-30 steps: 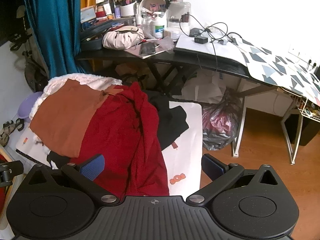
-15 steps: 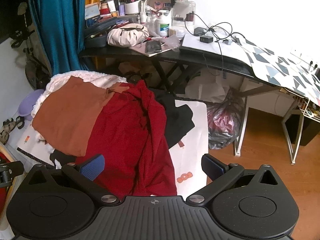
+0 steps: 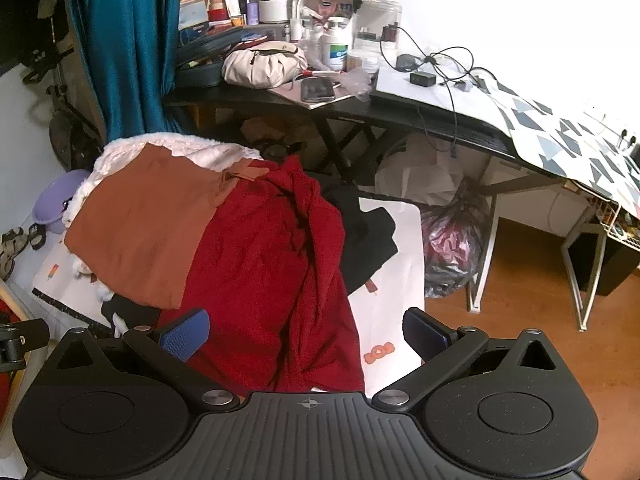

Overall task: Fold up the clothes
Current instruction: 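Move both grippers toward the rust-brown sweater on the clothes pile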

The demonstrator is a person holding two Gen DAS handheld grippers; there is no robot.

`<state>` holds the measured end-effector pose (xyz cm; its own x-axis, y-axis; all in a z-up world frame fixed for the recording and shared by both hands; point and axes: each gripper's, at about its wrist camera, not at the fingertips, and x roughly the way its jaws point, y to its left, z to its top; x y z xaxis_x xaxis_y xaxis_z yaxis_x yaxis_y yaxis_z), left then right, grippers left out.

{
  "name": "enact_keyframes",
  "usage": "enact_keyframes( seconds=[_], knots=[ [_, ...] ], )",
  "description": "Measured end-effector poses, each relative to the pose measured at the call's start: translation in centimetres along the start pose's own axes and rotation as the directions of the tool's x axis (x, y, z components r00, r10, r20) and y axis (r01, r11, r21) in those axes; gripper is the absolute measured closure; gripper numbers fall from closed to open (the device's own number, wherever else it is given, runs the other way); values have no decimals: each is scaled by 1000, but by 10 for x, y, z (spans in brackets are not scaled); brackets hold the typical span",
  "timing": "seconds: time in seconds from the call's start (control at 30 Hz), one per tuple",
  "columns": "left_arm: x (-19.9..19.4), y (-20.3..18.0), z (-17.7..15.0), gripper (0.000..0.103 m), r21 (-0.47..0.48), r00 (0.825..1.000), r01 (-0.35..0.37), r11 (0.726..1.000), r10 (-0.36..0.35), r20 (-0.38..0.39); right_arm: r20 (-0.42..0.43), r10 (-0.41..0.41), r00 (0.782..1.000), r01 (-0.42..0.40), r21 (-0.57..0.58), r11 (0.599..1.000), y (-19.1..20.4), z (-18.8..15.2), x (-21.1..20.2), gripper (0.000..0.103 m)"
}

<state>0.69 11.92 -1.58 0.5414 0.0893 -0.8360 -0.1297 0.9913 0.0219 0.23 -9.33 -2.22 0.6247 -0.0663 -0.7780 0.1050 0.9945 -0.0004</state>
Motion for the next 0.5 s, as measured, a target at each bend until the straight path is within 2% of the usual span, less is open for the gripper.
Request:
enact_keyframes(
  seconds=[0.5],
  knots=[
    [12,18,5,0,-15,1000,-13,1000,12,-25,5,10,1000,-9,-40,999,22,3,8,1]
  ],
)
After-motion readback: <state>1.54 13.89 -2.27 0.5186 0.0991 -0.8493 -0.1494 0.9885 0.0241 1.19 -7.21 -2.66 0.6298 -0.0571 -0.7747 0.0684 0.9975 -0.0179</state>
